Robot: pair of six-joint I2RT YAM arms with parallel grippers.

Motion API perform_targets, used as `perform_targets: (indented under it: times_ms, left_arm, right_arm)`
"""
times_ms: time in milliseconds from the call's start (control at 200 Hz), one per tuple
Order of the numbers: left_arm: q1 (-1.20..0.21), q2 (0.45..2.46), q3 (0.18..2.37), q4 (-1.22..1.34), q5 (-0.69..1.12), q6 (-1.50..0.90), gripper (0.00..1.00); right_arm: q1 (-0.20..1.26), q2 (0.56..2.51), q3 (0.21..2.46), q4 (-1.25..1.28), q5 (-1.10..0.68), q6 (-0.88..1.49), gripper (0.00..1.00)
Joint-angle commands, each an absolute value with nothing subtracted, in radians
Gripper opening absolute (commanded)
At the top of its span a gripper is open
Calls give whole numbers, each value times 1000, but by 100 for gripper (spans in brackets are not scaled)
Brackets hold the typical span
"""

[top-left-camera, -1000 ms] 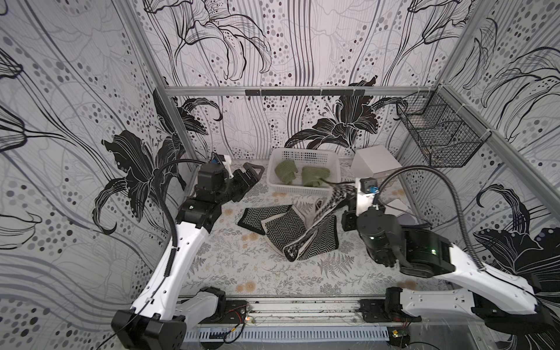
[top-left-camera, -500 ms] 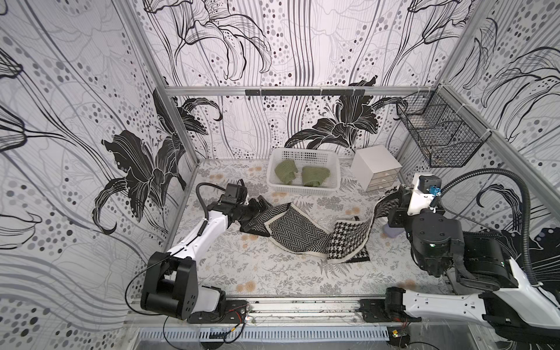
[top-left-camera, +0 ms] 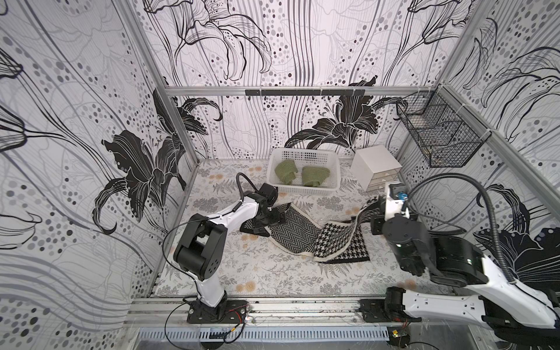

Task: Roll up the scarf and place it into the basket
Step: Flatten out the scarf at the center of the board.

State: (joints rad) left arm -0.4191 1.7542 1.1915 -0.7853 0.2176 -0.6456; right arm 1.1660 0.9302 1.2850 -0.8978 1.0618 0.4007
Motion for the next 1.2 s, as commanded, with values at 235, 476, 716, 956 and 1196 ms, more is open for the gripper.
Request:
perform_targets:
  times_ms: [235, 476, 716, 956, 1196]
  left_arm:
    - [-433, 1800, 1281, -824, 29, -561, 99]
    - [-434, 1866, 1262, -746, 116, -576, 14]
    - [-424, 1739, 1262, -835, 102, -557, 0]
    - [-515, 1573, 1269, -862, 462, -584, 0]
    - [-403, 1430, 1186, -669, 714, -751, 0]
  right_arm:
    - [1002, 1233, 1019, -673, 450, 591, 0]
    - [989, 1514, 1012, -571, 271, 671, 0]
    - [947, 1965, 1207, -830, 193, 786, 0]
    - [803, 1843, 1067, -1027, 390, 860, 0]
    - [696, 1549, 1082, -1086, 478, 674, 0]
